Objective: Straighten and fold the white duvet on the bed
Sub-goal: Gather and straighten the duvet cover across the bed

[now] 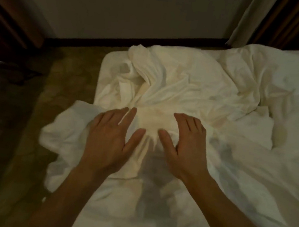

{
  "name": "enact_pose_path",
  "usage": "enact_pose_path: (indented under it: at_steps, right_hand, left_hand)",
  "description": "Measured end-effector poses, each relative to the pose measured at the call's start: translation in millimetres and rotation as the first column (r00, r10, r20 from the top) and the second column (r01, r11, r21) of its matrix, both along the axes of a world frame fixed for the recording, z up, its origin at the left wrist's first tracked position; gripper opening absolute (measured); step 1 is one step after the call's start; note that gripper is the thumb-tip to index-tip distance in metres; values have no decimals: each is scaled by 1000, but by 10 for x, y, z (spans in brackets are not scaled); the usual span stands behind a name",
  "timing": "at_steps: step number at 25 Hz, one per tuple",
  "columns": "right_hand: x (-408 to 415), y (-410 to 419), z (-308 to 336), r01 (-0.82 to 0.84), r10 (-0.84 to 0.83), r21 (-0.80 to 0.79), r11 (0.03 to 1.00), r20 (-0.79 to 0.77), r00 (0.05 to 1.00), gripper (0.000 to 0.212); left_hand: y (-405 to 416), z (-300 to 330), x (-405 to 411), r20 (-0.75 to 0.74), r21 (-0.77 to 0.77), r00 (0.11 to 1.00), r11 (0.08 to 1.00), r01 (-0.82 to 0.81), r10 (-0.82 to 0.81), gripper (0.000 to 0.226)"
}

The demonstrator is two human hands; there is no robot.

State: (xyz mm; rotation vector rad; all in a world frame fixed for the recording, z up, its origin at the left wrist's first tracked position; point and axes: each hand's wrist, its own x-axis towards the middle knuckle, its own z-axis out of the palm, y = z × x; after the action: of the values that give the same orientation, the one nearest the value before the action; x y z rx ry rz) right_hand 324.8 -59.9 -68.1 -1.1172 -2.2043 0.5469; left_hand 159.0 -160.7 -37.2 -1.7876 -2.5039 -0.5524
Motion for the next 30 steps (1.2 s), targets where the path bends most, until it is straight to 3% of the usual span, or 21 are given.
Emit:
enact_pose_path:
  at_steps: [2,5,9,12,15,17,23,30]
  right_hand:
    - [-158,-356,307,-27,28,37,999,-9,1000,86]
    - [-413,-777,693,-17,8,93,996,97,995,91]
    - [-767,-1583,1383,58,-86,130,990,227,970,101]
    - [-1036,-2269,1971,128,-161,110,986,377,912,108]
    - [-1355,-2784,2534,186,-200,73,980,363,910,109]
    - [-1616,-2979,2849,198,-213,79,977,288,934,107]
    - [-2227,-2856,3044,289,-302,106,951,149,942,99]
    - [-2739,-1805,2195,528,-528,22,849,6,849,84]
  left_hand:
    - [-316,313,-127,-1,-6,998,998,-68,68,82]
    - [-665,676,-343,16,-29,998,997,-66,66,85]
    - [-1424,1206,-922,-24,11,1000,1000,1,0,83]
    - [-2168,1684,-1467,-22,-53,994,993,102,-103,77]
    - [-2717,2309,-1986,-23,-109,978,973,204,-208,79]
    - [-2901,2669,-2335,-46,-62,974,974,218,-221,81]
    - [-2378,2961,-2814,-38,48,951,950,307,-306,80]
    - [-601,2333,-3344,-68,-85,818,821,565,-571,72]
